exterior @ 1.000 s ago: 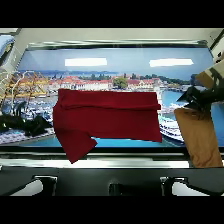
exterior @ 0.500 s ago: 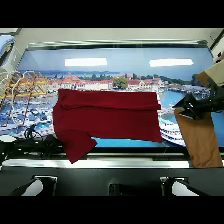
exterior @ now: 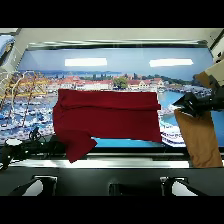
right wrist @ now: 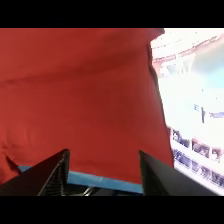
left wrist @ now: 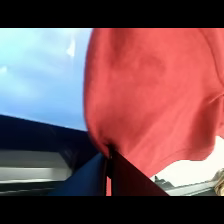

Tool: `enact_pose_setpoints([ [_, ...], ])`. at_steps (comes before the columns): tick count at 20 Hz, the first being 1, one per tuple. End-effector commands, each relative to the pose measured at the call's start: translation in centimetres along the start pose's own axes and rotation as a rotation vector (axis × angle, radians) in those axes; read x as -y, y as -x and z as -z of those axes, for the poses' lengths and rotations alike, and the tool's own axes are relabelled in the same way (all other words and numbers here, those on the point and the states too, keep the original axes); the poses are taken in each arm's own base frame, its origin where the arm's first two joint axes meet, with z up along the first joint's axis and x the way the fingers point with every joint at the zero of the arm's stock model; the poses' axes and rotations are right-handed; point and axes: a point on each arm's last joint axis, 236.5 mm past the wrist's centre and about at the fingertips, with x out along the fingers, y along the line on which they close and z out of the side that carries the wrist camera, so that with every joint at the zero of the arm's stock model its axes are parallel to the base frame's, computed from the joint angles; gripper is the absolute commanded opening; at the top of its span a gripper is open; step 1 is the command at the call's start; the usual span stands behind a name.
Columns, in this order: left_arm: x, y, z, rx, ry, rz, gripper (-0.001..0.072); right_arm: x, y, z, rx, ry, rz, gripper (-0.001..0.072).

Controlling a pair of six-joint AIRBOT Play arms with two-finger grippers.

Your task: Fold the clothes and pants, and hang the long-sleeved shirts on hangers.

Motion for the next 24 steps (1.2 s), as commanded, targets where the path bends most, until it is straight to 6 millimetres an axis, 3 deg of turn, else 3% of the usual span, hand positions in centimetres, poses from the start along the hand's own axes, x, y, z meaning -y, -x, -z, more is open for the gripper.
enact_pose_setpoints([
  [1, 0.4, -0.2, 0.1, -0.001, 0.004, 0.014, 0.0019, 2.1, -1.5, 1.0, -0.037, -0.006, 0.043, 0.0481],
  [4, 0.4, -0.2, 0.3, -0.010, 0.003, 0.016, 0.0019, 4.7, -5.4, 5.3, -0.194, -0.105, 0.033, 0.0485],
  [7, 0.5, -0.2, 0.4, -0.014, 0.003, 0.017, 0.0019, 6.7, -8.2, 9.2, -0.298, -0.165, 0.028, 0.0543],
  [11, 0.5, -0.2, 0.6, -0.020, 0.004, 0.018, 0.0019, 8.1, -10.0, 11.4, -0.316, -0.187, 0.037, 0.0543],
  [17, 0.6, -0.1, 0.7, -0.028, 0.014, 0.020, 0.0019, 8.0, -11.6, 14.4, -0.356, -0.252, -0.004, 0.0529],
  [19, 0.6, -0.1, 0.8, -0.029, 0.014, 0.020, 0.0019, 8.3, -12.0, 14.2, -0.330, -0.258, 0.002, 0.0383],
  [22, 0.7, -0.1, 0.9, -0.035, 0.015, 0.024, 0.0019, 8.4, -12.3, 13.0, -0.278, -0.268, 0.000, 0.0042],
  [24, 1.3, 0.5, 1.7, -0.071, 0.015, 0.040, 0.0018, 7.2, -11.8, 13.8, -0.318, -0.272, -0.036, 0.0026],
])
